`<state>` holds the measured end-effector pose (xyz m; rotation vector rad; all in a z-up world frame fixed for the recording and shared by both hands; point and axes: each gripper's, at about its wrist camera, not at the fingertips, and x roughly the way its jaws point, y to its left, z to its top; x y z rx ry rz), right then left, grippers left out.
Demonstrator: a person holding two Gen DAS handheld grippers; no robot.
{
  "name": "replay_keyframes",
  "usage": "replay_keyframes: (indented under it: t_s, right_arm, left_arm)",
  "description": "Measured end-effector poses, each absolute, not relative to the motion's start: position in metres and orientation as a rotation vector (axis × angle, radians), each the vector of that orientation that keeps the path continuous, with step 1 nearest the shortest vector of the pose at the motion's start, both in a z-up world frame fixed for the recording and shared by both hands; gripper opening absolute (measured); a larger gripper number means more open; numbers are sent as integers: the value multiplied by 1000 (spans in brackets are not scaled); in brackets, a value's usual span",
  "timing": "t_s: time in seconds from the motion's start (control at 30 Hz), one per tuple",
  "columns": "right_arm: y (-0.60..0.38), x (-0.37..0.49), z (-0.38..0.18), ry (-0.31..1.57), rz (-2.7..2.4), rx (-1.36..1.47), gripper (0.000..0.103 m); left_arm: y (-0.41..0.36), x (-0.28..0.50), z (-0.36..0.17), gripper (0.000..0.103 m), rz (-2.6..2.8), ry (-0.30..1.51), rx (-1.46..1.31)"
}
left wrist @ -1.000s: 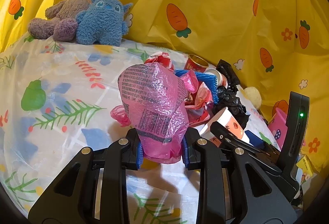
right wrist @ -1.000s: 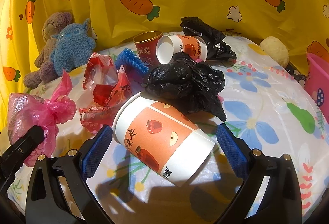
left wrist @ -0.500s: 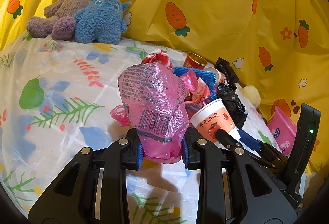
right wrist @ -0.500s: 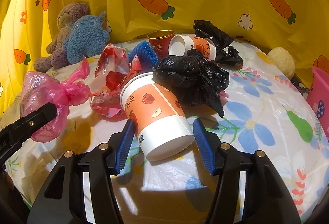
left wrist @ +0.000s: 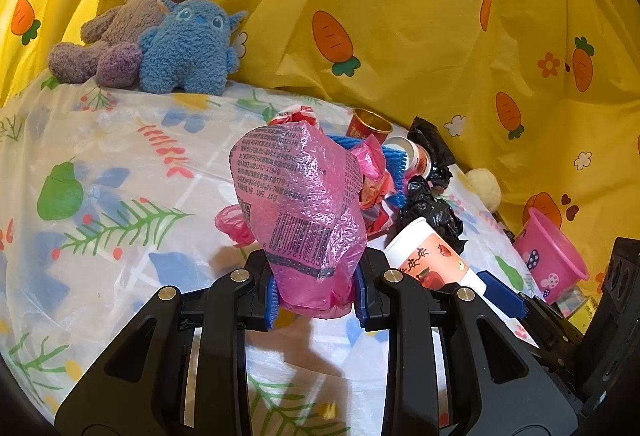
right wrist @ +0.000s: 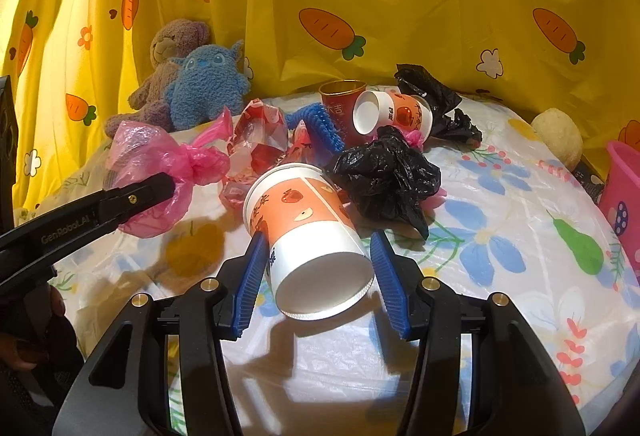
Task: Collect trash
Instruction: 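Carry the pink bag and white paper cup over the pink bucket with both tools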
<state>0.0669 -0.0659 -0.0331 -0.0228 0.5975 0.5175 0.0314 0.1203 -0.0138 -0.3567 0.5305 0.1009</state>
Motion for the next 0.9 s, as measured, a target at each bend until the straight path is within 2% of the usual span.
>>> replay_keyframes:
  t_s: [0.9]
  right_arm:
    - [-163,65,-1,475,360,78,52]
  left_arm:
    - [45,63,3,27,-86,526,-250]
